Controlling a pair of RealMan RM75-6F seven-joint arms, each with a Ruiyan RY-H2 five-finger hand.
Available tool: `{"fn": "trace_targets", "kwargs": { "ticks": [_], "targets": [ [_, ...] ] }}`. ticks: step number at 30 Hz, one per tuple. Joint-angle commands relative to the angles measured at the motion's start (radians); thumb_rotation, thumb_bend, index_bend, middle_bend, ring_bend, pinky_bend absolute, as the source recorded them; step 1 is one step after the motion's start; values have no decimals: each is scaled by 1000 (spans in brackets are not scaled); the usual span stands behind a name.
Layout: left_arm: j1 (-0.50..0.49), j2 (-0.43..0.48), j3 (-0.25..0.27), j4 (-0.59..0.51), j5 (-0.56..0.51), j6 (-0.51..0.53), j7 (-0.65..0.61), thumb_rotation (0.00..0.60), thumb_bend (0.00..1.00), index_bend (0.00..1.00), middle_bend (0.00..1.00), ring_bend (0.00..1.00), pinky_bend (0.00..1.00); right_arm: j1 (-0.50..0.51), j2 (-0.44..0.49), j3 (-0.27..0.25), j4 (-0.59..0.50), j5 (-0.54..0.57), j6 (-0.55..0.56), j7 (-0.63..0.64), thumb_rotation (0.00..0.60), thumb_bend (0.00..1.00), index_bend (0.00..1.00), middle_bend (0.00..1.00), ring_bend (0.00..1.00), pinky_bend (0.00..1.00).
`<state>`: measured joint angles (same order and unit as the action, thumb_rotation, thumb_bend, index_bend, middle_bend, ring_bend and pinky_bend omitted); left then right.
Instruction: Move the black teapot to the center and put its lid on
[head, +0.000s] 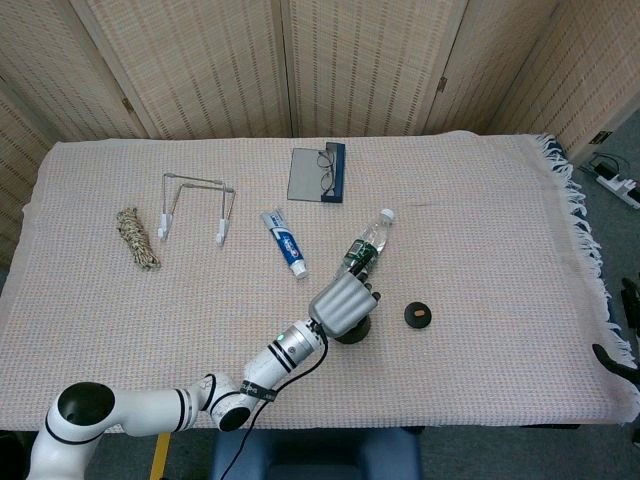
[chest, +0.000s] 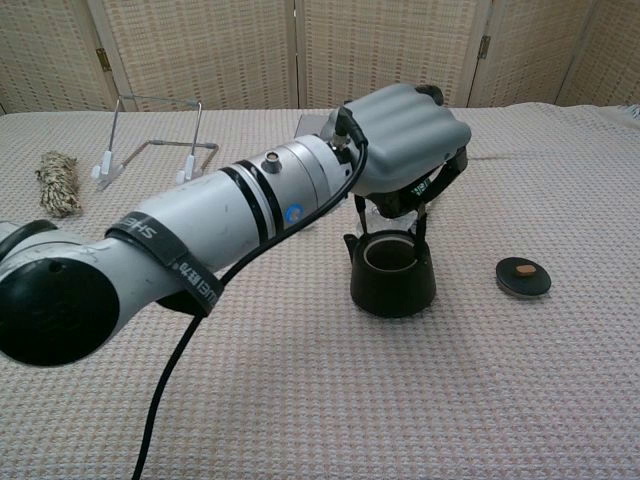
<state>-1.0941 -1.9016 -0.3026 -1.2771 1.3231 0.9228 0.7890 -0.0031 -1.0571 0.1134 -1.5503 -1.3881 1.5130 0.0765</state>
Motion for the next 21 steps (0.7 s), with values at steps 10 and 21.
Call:
{"fn": "trace_targets", "kwargs": {
  "ticks": [10, 21],
  "targets": [
    [23, 29, 28, -169, -236, 47, 289, 600, 279, 150, 265, 209, 0, -4, 1, -1, -3, -3, 3, 0, 600, 234, 0, 0, 15, 0],
    [47, 104, 67, -369, -439, 143, 442, 600, 186, 17, 71, 40, 0, -4, 3, -1, -9, -13, 10, -1, 600, 235, 0, 0, 15, 0]
  ]
}}
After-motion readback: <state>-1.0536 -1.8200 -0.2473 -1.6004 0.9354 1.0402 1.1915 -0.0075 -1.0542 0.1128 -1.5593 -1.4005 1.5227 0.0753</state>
